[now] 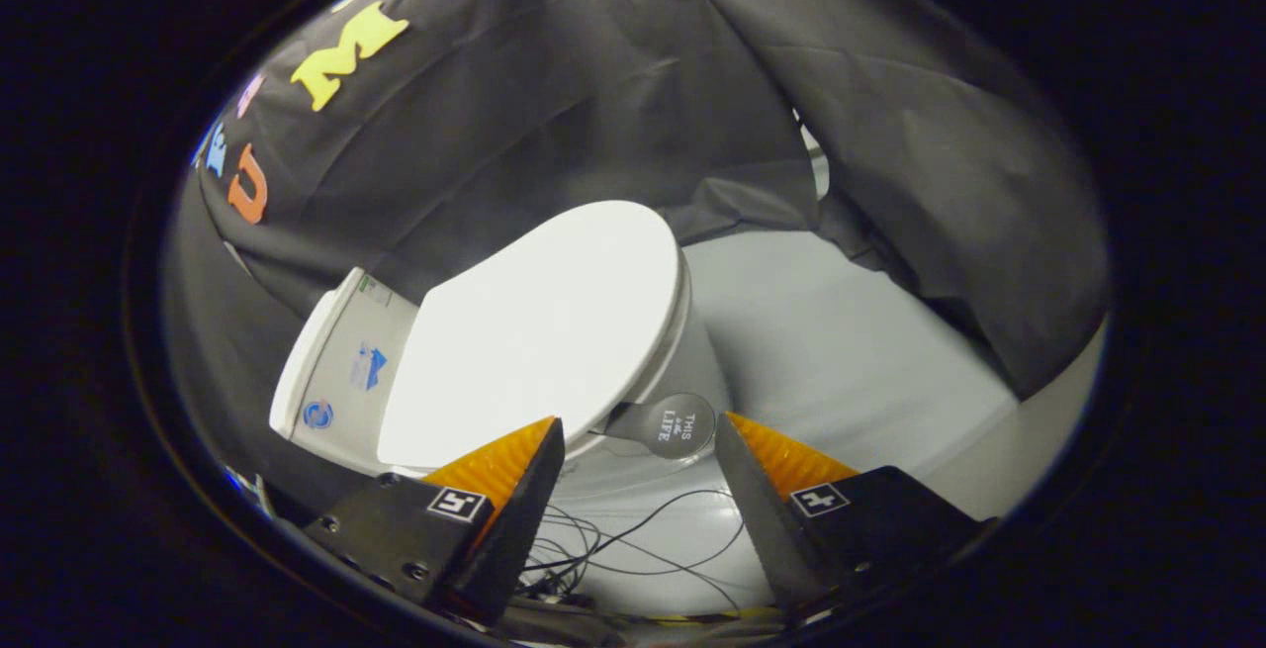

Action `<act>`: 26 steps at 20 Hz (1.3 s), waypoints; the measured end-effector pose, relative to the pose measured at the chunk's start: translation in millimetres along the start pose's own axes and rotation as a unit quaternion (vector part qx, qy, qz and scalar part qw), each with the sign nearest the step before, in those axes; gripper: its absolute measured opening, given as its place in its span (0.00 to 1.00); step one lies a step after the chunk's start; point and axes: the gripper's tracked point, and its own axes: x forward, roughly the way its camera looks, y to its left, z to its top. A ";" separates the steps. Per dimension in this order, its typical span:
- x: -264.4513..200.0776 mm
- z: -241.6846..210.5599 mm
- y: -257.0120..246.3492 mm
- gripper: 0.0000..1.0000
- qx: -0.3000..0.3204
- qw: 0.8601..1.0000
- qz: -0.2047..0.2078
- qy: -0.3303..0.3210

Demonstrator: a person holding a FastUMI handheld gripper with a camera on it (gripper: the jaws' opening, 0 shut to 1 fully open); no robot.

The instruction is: Open the toilet lid.

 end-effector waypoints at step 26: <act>50.6 -9.8 -6.9 0.54 0.175 0.974 0.114 0.084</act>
